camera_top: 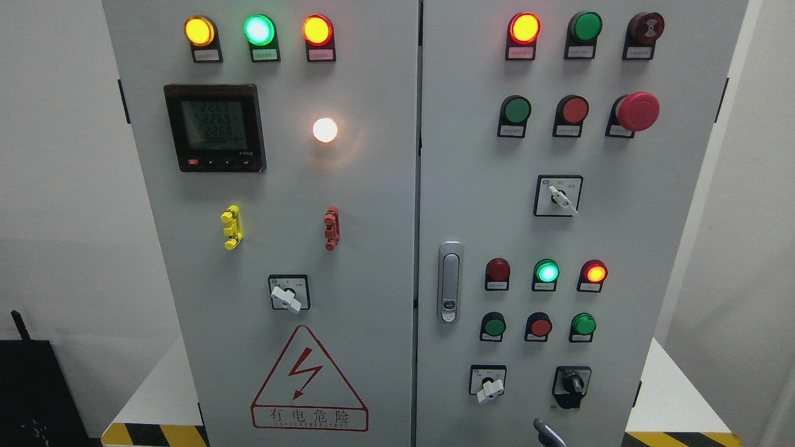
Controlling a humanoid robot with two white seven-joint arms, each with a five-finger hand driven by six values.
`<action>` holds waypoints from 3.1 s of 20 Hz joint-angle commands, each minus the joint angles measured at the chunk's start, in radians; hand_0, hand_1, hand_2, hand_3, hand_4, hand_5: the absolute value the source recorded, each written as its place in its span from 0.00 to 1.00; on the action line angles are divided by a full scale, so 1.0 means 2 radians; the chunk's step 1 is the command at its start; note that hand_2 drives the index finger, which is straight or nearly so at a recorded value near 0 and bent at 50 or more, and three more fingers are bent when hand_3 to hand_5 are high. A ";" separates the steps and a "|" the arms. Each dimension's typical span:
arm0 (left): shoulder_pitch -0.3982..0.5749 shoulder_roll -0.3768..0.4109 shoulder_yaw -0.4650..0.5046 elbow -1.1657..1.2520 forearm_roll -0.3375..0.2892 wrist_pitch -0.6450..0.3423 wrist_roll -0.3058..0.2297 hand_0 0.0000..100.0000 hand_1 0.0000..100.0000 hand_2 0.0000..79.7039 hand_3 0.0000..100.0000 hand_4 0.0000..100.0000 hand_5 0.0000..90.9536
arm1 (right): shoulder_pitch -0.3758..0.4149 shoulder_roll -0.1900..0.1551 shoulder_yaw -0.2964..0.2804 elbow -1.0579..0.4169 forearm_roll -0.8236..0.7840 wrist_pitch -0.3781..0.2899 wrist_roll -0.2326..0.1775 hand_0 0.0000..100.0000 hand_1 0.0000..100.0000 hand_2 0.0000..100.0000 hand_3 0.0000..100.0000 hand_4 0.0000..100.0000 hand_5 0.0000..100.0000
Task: Press green start button
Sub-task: 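Raise the right hand toward the green push button in the lowest row, then press the green push button with the right hand's extended finger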
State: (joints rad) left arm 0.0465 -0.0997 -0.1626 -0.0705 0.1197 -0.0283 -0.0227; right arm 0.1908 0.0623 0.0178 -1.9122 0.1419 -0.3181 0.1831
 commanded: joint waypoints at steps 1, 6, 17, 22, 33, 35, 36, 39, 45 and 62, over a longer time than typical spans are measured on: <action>0.000 0.000 0.000 0.000 0.000 0.000 0.000 0.12 0.56 0.00 0.00 0.00 0.00 | -0.013 0.002 -0.031 0.024 0.087 -0.010 -0.009 0.08 0.28 0.00 0.20 0.23 0.04; 0.000 0.000 0.000 0.000 0.000 0.000 0.000 0.12 0.56 0.00 0.00 0.00 0.00 | -0.019 0.003 -0.034 0.024 0.123 -0.016 -0.029 0.08 0.28 0.00 0.32 0.34 0.17; 0.000 0.000 0.000 0.000 0.000 0.000 0.000 0.12 0.56 0.00 0.00 0.00 0.00 | -0.036 0.010 -0.045 0.017 0.240 -0.046 -0.058 0.17 0.31 0.00 0.58 0.54 0.43; 0.001 0.000 0.000 0.000 0.000 0.000 0.000 0.12 0.56 0.00 0.00 0.00 0.00 | -0.066 0.010 -0.059 0.014 0.346 -0.051 -0.075 0.35 0.32 0.00 0.61 0.59 0.50; 0.000 0.000 0.000 0.000 0.000 0.000 0.000 0.12 0.56 0.00 0.00 0.00 0.00 | -0.096 0.014 -0.059 0.007 0.411 -0.050 -0.087 0.50 0.32 0.00 0.65 0.62 0.56; 0.000 0.000 0.000 0.000 0.000 0.000 0.000 0.12 0.56 0.00 0.00 0.00 0.00 | -0.104 0.015 -0.059 0.007 0.424 -0.048 -0.087 0.53 0.30 0.00 0.66 0.63 0.57; 0.001 0.000 0.000 0.000 0.000 0.000 0.000 0.12 0.56 0.00 0.00 0.00 0.00 | -0.108 0.015 -0.059 0.007 0.432 -0.047 -0.089 0.53 0.30 0.00 0.66 0.63 0.57; 0.000 0.000 0.000 0.000 0.000 0.000 0.000 0.12 0.56 0.00 0.00 0.00 0.00 | -0.115 0.019 -0.058 0.006 0.465 -0.045 -0.093 0.54 0.30 0.00 0.66 0.65 0.58; 0.000 0.000 0.000 0.000 0.000 0.000 0.000 0.12 0.56 0.00 0.00 0.00 0.00 | -0.130 0.022 -0.050 0.007 0.516 -0.035 -0.113 0.53 0.31 0.00 0.66 0.65 0.59; 0.000 0.000 0.000 0.000 0.000 0.000 0.000 0.12 0.56 0.00 0.00 0.00 0.00 | -0.141 0.033 -0.012 0.045 0.565 0.005 -0.138 0.52 0.30 0.00 0.65 0.64 0.57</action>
State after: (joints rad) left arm 0.0464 -0.0997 -0.1626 -0.0706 0.1197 -0.0283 -0.0227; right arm -0.0767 0.1182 -0.0290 -1.8683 1.2475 -0.3181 -0.0899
